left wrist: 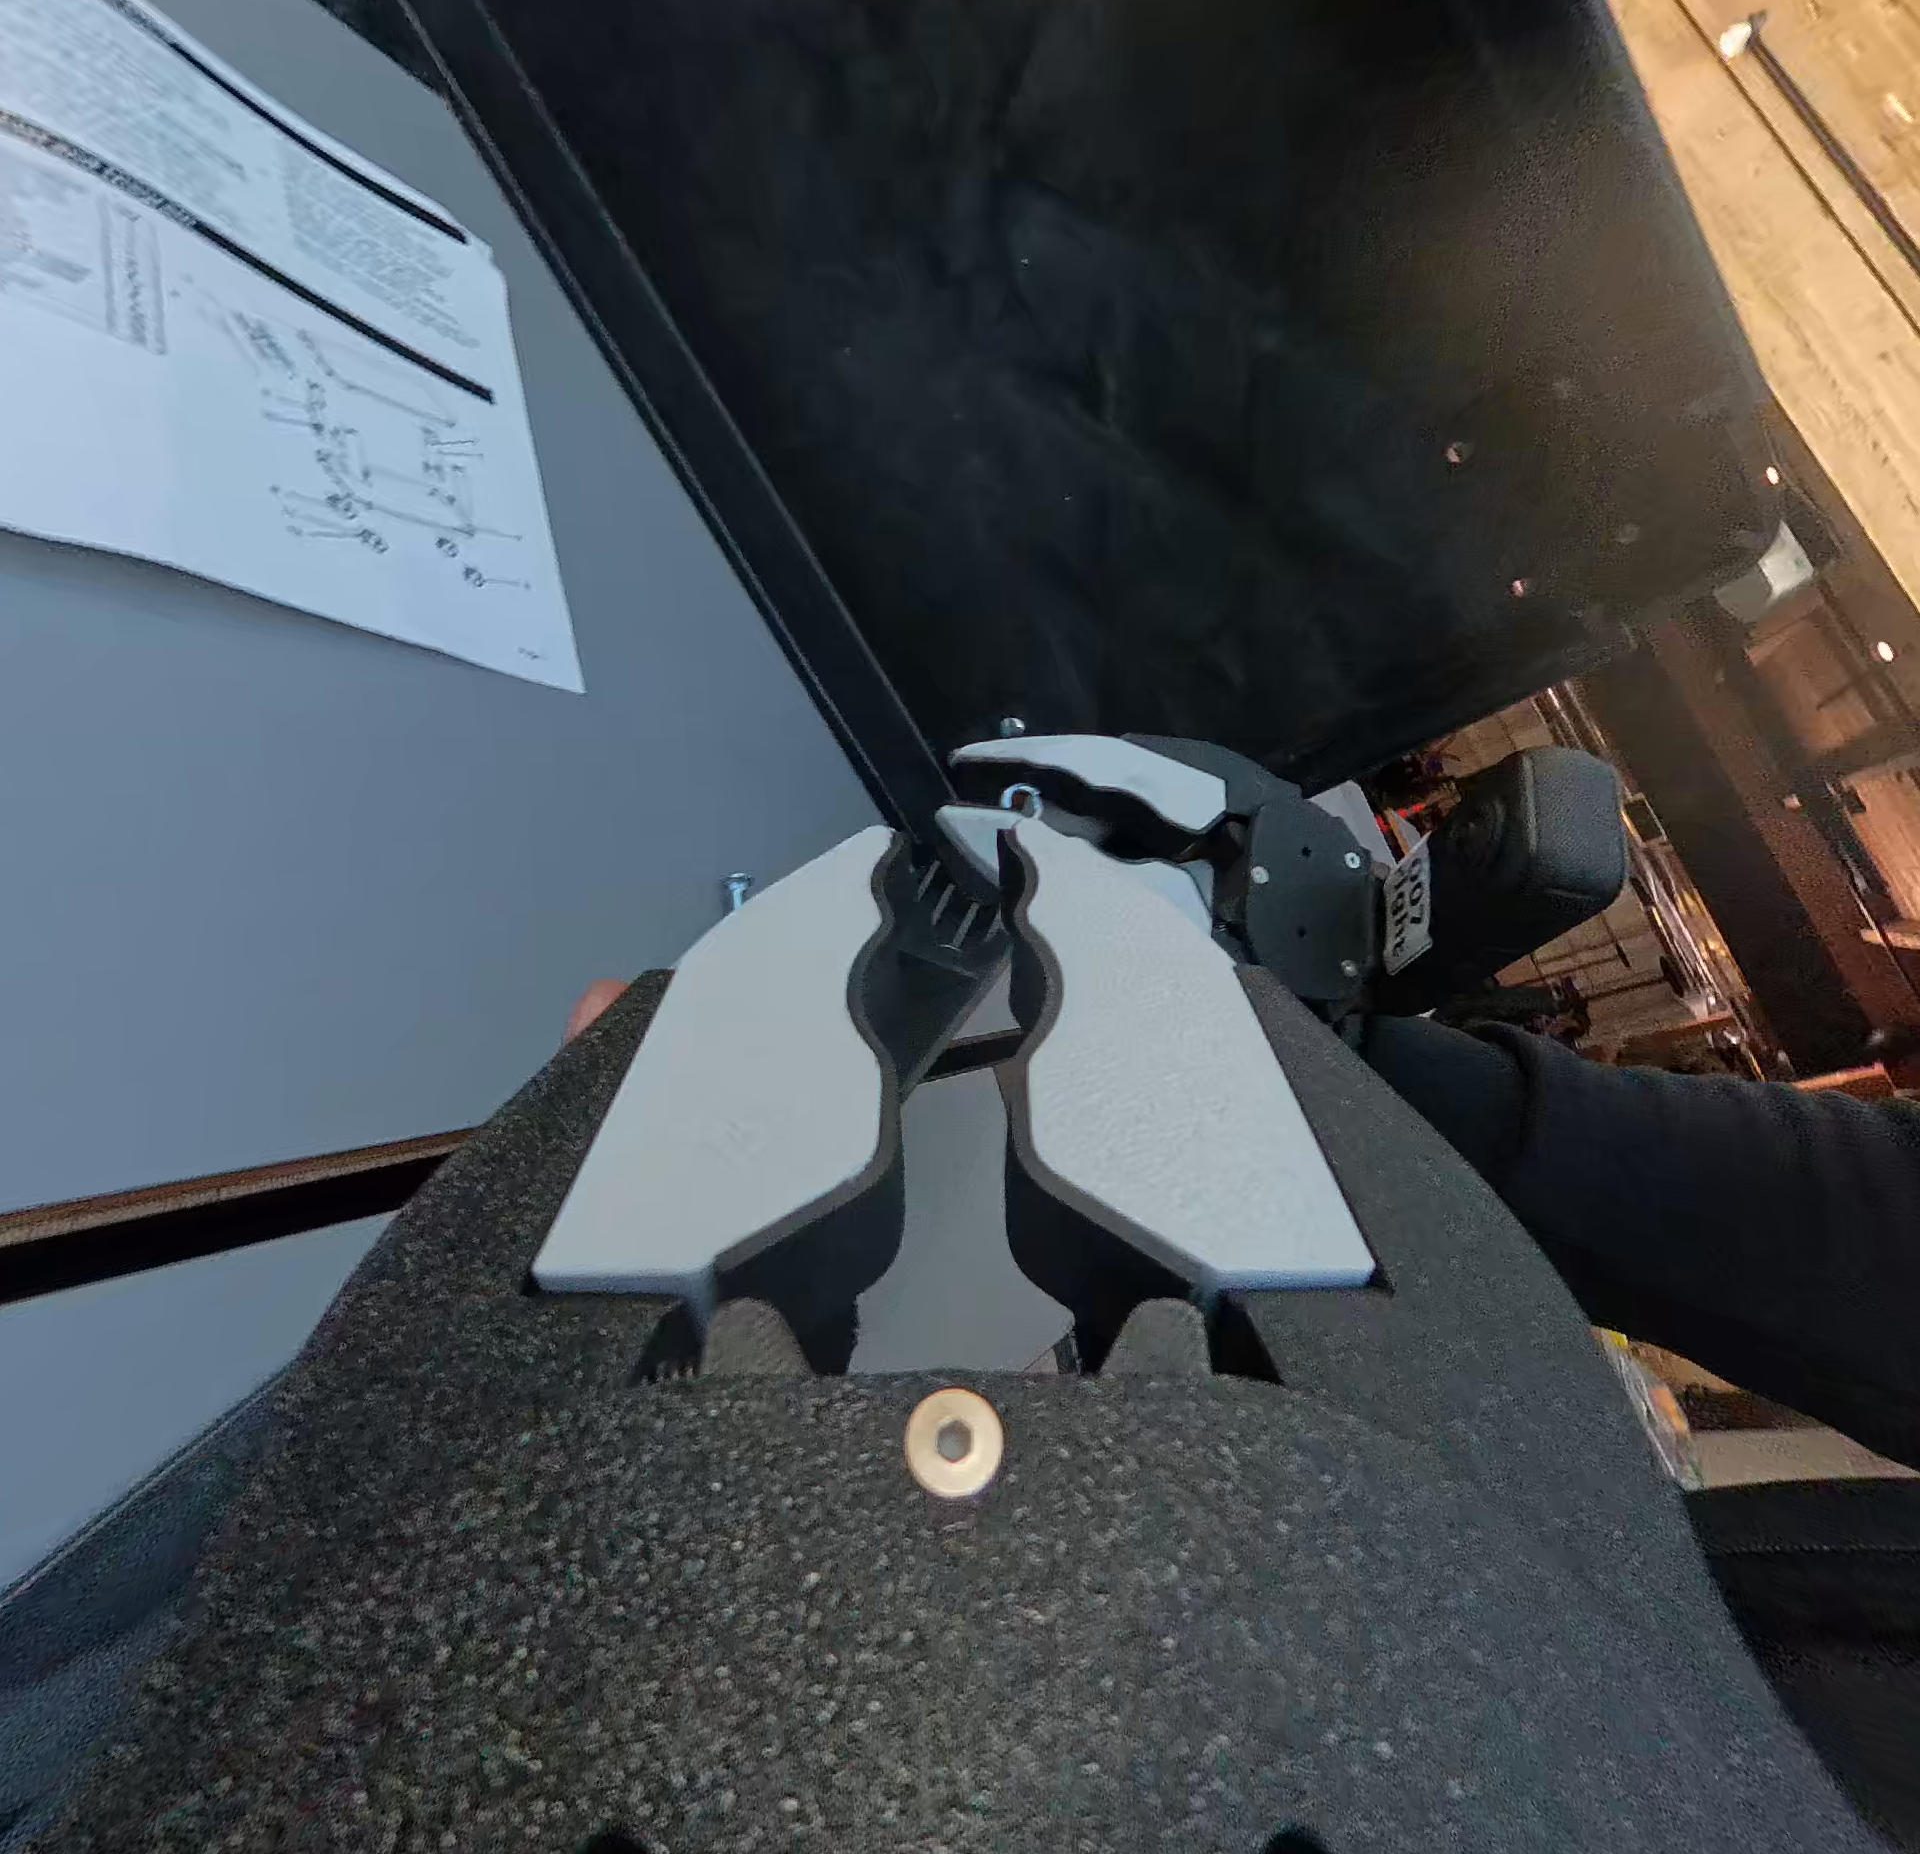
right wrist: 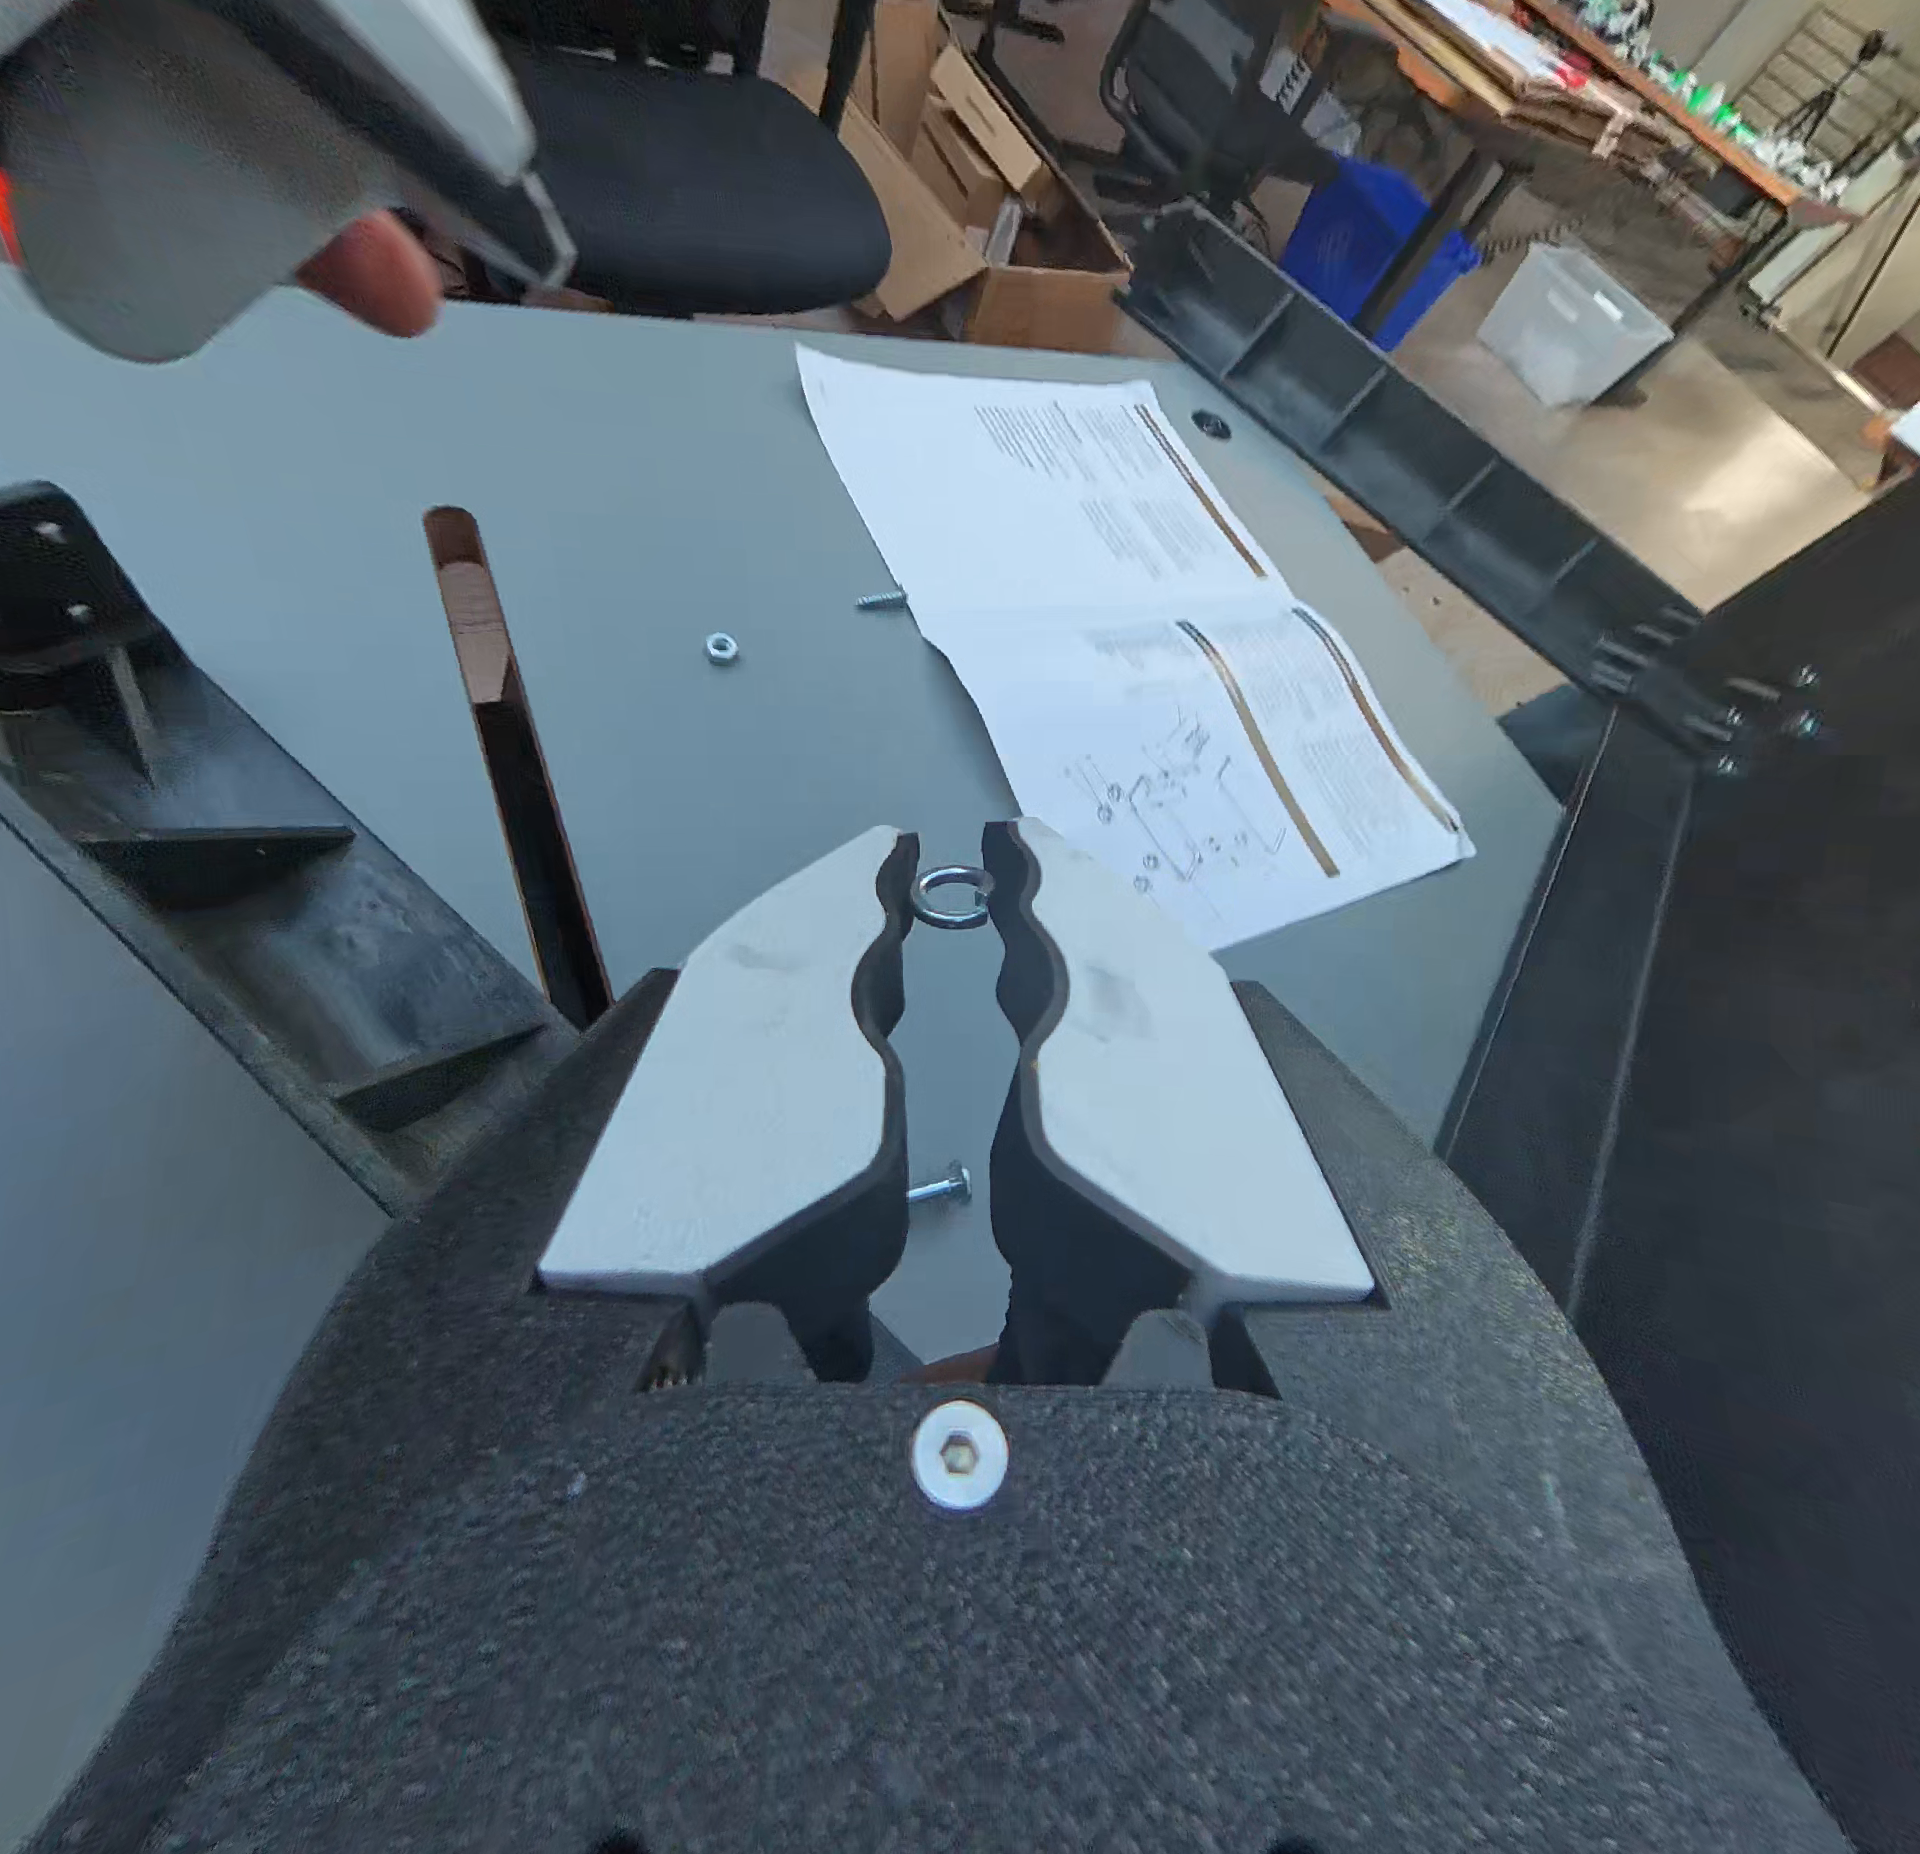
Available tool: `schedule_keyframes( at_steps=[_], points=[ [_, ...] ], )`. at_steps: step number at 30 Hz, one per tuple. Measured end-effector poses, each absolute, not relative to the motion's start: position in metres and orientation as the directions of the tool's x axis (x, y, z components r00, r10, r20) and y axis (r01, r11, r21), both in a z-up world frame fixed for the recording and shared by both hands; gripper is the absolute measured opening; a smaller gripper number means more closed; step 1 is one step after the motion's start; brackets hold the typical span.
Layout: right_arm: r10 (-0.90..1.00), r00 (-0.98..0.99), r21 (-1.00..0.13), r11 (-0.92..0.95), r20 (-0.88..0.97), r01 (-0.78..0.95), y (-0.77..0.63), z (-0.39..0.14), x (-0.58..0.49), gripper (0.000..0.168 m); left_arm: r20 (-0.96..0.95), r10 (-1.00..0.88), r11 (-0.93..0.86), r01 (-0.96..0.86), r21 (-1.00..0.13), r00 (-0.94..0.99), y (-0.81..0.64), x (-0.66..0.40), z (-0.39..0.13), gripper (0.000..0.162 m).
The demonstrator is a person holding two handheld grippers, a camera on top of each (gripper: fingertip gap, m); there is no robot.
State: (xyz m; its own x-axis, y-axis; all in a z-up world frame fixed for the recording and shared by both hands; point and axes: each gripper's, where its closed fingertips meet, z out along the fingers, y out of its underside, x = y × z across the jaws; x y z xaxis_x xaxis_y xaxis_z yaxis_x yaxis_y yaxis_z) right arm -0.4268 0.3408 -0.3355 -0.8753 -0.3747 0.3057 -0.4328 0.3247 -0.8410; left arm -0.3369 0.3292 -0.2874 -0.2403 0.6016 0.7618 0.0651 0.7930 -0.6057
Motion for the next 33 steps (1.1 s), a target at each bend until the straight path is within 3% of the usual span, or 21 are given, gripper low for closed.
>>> schedule_keyframes(
  at_steps=[4, 8, 13, 19, 28, 33],
  points=[
    [-0.315, -0.912, -0.836, 0.398, 0.263, -0.379, 0.368, -0.355, -0.456, 0.013, 0.835, 0.444, 0.871, -0.061, -0.487, -0.326, 0.342, -0.294, -0.346, 0.014],
    [-0.212, -0.957, -0.825, 0.492, 0.196, -0.278, 0.390, -0.371, -0.481, 0.013, 0.813, 0.463, 0.875, 0.036, -0.483, -0.352, 0.381, -0.274, -0.364, 0.014],
    [-0.090, -0.989, -0.822, 0.551, 0.113, -0.144, 0.404, -0.383, -0.504, 0.013, 0.790, 0.517, 0.851, 0.097, -0.516, -0.331, 0.394, -0.284, -0.359, 0.014],
    [-0.077, -0.988, -0.775, 0.613, 0.137, -0.155, 0.394, -0.398, -0.517, 0.014, 0.751, 0.585, 0.809, 0.154, -0.567, -0.307, 0.392, -0.319, -0.351, 0.014],
    [-0.156, -0.973, -0.598, 0.768, 0.171, -0.229, 0.333, -0.451, -0.549, 0.014, 0.746, 0.595, 0.802, 0.164, -0.574, -0.300, 0.392, -0.332, -0.344, 0.014],
    [-0.200, -0.973, -0.599, 0.768, 0.112, -0.226, 0.310, -0.479, -0.550, 0.014, 0.745, 0.576, 0.814, 0.150, -0.561, -0.337, 0.397, -0.314, -0.349, 0.013]
  ],
)
